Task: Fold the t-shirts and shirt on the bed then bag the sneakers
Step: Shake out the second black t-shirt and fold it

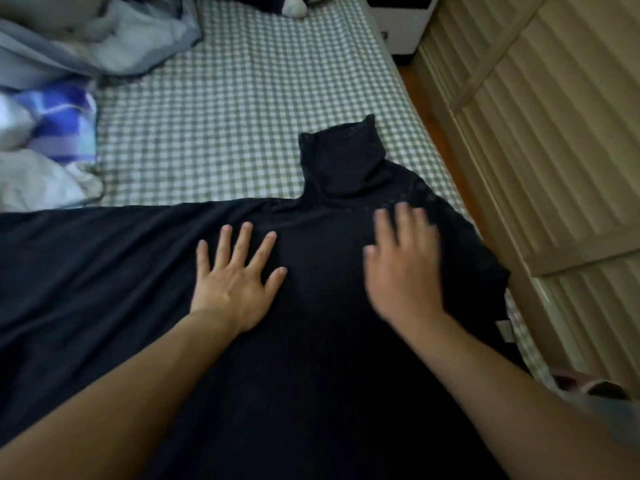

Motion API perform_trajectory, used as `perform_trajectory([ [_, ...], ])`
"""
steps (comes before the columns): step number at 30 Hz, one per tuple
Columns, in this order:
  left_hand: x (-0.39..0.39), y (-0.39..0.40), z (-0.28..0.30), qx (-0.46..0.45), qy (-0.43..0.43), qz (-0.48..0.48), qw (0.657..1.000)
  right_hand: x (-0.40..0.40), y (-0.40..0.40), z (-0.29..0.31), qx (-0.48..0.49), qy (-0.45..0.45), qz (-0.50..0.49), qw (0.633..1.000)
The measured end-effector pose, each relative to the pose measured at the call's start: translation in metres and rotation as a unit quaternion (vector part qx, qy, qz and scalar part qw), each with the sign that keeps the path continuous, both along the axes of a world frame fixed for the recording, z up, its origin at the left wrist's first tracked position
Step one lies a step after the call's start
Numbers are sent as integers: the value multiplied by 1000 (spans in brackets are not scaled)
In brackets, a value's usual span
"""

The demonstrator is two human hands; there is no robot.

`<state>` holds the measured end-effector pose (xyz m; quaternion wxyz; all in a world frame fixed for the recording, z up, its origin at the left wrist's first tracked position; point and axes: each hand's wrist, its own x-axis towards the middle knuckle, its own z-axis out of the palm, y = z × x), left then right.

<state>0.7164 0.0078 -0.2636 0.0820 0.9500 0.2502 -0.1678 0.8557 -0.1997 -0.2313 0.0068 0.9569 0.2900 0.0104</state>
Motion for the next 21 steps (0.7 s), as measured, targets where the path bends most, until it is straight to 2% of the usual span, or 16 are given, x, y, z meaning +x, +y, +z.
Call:
perform_trajectory([
  [1,-3,6,5,-10,-7,-6,1000,-26,32,-3,25,37,72,996],
  [3,-19,31,12,-19,-41,4,999,-60,77,-19,12,121,130,984],
  [5,-51,74,7,5,-57,52,997,-60,95,-34,-24,149,107,983],
  [9,-118,188,-13,60,-14,157,986,-49,93,-48,-44,142,81,986],
  [13,-121,235,-10,64,44,243,967,-52,98,-44,-67,148,72,984],
  [15,-108,208,5,69,-10,278,958,-62,95,-30,-62,118,69,989],
  [17,-101,148,24,58,-118,251,959,-87,78,-11,-19,85,124,988],
  [19,-115,62,31,48,-176,134,974,-118,38,-6,-17,100,193,976],
  [21,-159,-17,20,22,-136,22,990,-128,-25,-11,-82,117,189,972],
])
